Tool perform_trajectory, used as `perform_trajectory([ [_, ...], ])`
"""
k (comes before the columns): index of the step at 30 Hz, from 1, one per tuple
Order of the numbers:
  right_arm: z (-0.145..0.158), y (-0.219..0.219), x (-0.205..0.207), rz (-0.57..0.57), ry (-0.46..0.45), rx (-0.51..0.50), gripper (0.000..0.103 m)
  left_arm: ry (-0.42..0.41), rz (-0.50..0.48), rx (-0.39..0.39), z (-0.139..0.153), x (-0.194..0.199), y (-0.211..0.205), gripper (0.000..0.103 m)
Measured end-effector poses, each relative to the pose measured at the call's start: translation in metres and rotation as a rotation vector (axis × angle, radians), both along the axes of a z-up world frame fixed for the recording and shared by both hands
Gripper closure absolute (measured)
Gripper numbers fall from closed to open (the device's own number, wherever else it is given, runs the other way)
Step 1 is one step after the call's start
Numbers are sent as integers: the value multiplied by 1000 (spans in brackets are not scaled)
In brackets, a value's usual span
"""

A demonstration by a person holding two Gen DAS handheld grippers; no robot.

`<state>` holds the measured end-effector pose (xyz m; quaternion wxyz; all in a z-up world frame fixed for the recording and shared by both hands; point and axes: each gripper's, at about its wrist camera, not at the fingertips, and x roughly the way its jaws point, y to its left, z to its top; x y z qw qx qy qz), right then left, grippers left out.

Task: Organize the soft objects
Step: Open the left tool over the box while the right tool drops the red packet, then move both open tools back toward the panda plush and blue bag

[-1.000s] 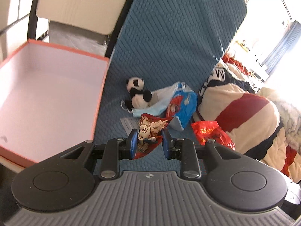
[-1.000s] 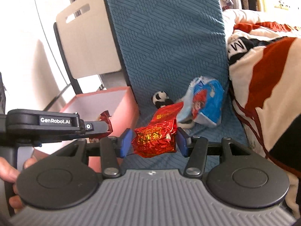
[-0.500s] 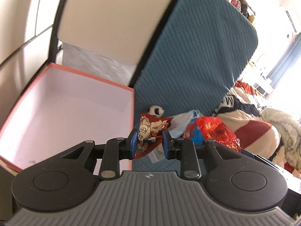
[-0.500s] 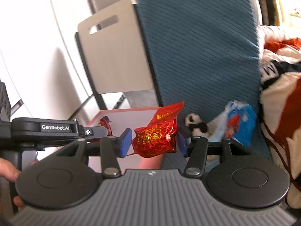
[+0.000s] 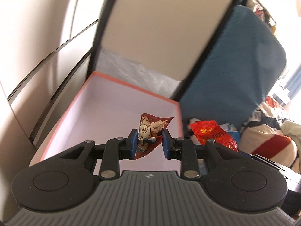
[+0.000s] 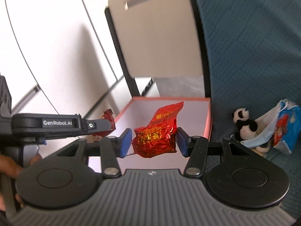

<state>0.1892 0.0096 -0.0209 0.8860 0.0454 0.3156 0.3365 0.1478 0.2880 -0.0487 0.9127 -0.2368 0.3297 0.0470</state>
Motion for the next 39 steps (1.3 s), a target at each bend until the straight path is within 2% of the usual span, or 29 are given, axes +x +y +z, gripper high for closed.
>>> perform_trajectory([
  [8,-31,55,29,46,74,-94,49,79,62,-29,-42,22,52,72],
  [16,-75,96,53,77,171,-181,48,145,92,-47,-77,34,77,71],
  [20,-85,107,61,83,175,-203,47,183,98,-41,-85,33,84,68],
  [23,-83,108,64,88,191,-205,45,175,111,-42,-84,28,87,61],
  [25,-80,106,64,82,195,-204,36,168,110,-36,-79,22,82,61],
  [27,-77,105,62,72,194,-205,33,154,112,-29,-72,16,76,61],
  [32,-62,89,51,62,173,-165,33,103,91,13,-49,2,55,61],
  [39,-33,56,26,35,119,-120,33,37,63,22,-24,-21,13,61],
])
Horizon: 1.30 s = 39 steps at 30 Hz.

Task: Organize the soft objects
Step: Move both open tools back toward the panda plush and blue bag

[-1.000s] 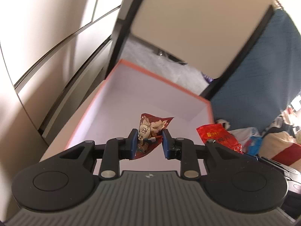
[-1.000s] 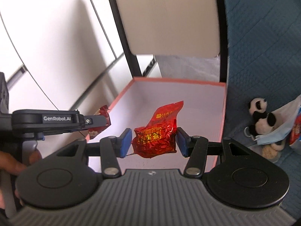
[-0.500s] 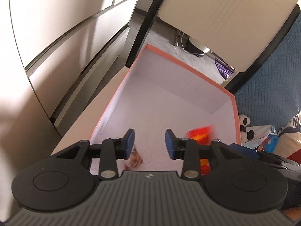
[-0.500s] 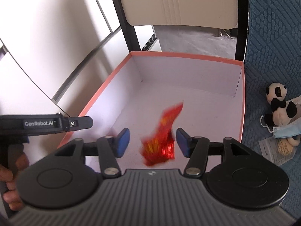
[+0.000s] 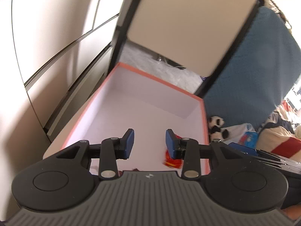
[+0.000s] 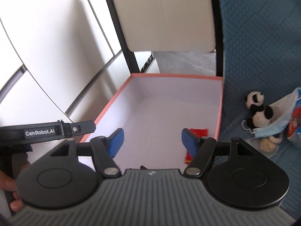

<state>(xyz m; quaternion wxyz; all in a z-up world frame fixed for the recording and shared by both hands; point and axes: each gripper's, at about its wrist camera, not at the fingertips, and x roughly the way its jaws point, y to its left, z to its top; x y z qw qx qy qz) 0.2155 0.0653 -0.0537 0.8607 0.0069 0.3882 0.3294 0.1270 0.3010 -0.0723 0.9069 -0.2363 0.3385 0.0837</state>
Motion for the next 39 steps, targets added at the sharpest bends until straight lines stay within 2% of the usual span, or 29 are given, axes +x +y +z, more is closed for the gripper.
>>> perform_trajectory([
  [8,23,-46,-29,-38,-63,23,33,-51,-63,35,23,-22,-57,61],
  [21,40,-137,-70,-137,-149,41,33,-120,-114,39,35,-55,-136,61],
  [29,38,-184,-87,-212,-189,44,33,-120,-195,53,32,-58,-175,61],
  [39,31,-223,-95,-308,-216,42,33,-157,-253,48,31,-56,-197,61],
])
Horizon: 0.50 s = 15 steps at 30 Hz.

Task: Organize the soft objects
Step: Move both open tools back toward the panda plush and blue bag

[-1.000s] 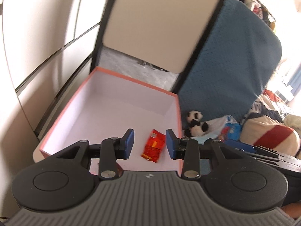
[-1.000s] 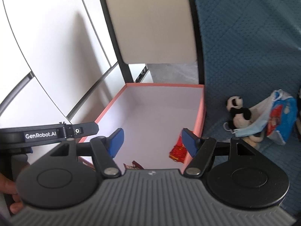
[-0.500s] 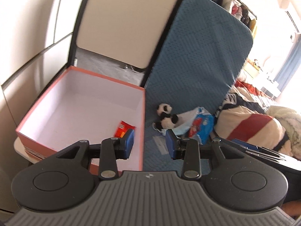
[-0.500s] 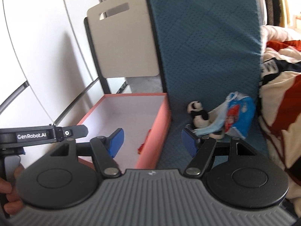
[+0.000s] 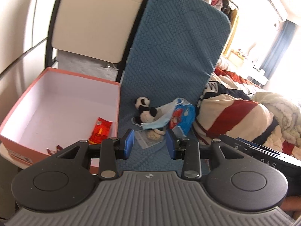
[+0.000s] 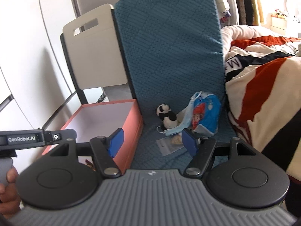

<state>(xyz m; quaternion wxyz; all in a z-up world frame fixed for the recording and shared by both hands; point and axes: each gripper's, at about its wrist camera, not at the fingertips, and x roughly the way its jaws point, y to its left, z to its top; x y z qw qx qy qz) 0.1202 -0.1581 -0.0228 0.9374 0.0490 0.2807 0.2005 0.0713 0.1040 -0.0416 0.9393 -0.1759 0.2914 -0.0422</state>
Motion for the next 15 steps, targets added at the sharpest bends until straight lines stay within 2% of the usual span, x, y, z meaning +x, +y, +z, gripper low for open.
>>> perform_trajectory([
  [4,-5,-12,-3,-19,-17,-2,33,-3,-9,-17,-7,-1,-11,61],
  [15,-33,-31,0,-57,34,25,33,24,-28,-9,-28,-1,-30,61],
])
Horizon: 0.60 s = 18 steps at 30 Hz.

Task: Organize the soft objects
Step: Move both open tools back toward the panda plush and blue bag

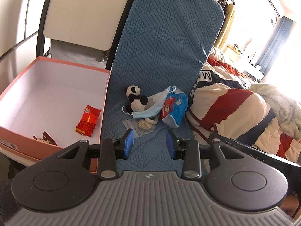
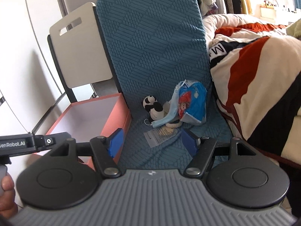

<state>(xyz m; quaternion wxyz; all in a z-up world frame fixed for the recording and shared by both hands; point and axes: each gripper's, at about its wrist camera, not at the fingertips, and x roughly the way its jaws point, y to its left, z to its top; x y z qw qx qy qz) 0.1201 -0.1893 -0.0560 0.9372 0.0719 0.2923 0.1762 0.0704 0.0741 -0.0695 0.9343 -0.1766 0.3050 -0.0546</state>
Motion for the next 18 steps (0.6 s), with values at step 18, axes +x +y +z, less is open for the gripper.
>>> perform_trajectory([
  [18,-58,-30,117,-103,60,-28,33,79,-9,17,-55,167,-24,61],
])
